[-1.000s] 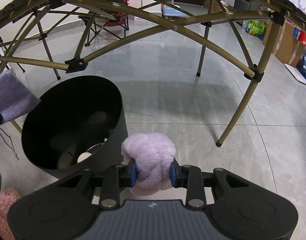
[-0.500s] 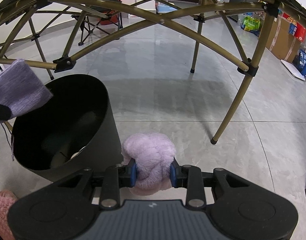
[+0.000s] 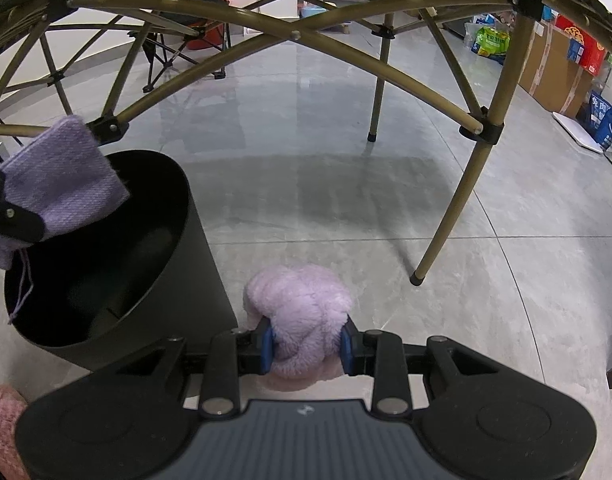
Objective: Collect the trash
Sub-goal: 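Lower left tool into the bin and open it to drop the lavender pouch, then move left tool aside while right tool brings pink ring to the bin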
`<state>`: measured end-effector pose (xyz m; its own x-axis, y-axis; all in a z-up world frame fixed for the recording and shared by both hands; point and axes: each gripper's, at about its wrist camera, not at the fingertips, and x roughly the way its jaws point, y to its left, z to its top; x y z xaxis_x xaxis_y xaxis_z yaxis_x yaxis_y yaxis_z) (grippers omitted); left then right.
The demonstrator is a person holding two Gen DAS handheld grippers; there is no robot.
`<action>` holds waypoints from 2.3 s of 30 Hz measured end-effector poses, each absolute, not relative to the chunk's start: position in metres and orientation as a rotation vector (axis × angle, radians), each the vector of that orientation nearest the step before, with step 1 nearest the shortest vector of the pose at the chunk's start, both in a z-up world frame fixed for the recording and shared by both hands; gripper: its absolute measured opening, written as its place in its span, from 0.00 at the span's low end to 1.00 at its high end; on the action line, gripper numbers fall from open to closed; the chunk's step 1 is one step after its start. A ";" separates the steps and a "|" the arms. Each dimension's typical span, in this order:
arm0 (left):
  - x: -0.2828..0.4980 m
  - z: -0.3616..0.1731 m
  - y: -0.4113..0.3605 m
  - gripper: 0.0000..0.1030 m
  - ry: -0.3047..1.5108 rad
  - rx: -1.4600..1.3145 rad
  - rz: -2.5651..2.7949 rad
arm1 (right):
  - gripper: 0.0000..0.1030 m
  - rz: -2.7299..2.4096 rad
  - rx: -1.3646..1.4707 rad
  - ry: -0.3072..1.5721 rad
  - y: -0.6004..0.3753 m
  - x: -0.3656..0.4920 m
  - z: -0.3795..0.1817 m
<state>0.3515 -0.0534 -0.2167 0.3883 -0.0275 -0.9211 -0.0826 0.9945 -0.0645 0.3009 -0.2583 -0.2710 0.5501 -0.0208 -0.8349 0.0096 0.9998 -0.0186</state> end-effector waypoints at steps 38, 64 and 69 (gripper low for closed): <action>0.367 -0.243 -0.070 1.00 1.252 -0.064 0.105 | 0.29 -0.017 0.007 1.043 -0.262 0.314 -0.289; 0.354 -0.227 -0.046 1.00 1.206 -0.065 0.137 | 0.30 -0.009 0.006 0.953 -0.254 0.301 -0.251; 0.349 -0.223 -0.033 1.00 1.190 -0.073 0.156 | 0.30 0.000 0.002 0.919 -0.247 0.299 -0.239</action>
<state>0.3489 -0.0330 -0.2228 0.3627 0.0826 -0.9282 -0.1594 0.9869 0.0255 0.2989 -0.2473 -0.2389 0.6070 0.0007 -0.7947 0.0012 1.0000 0.0018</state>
